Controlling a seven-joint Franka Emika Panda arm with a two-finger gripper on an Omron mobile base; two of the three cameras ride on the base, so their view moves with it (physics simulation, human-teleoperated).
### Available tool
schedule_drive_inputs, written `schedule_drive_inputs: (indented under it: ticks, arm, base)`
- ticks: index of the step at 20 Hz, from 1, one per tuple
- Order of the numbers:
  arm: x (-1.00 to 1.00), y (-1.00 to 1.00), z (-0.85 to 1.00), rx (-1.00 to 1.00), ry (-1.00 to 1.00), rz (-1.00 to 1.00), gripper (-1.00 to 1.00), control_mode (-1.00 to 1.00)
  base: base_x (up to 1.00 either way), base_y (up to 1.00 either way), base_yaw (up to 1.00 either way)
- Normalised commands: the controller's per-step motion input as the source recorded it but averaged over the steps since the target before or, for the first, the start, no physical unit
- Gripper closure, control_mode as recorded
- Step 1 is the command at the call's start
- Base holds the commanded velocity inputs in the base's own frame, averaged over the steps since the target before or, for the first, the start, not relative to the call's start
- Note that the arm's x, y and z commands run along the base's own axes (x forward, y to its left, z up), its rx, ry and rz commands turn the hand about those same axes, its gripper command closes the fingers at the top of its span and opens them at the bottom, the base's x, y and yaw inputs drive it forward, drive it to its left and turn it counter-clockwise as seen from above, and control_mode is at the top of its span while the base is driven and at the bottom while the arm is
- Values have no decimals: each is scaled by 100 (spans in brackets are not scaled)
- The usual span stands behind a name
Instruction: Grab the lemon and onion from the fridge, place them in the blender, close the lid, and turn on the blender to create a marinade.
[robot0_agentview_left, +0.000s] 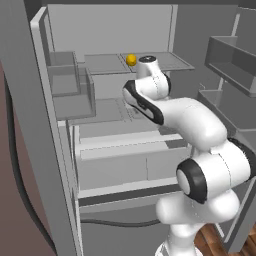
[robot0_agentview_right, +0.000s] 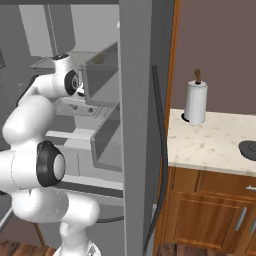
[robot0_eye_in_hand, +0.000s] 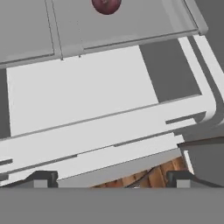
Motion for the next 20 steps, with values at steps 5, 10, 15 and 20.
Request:
schedule_drive_inputs:
  ticks: [5,10,15,20]
  arm:
    - [0,-19,-60,-16,-5,0,-100,-100]
    - [2,-10,-38,-19,-8,0,-100,-100]
    - [13,-29,0,-7,0,-3,-100,-100]
    - [31,-40,0,0,0,-4,-100,-100]
  base:
    - [0,0,0]
    - [0,0,0]
    - [0,0,0]
    - [0,0,0]
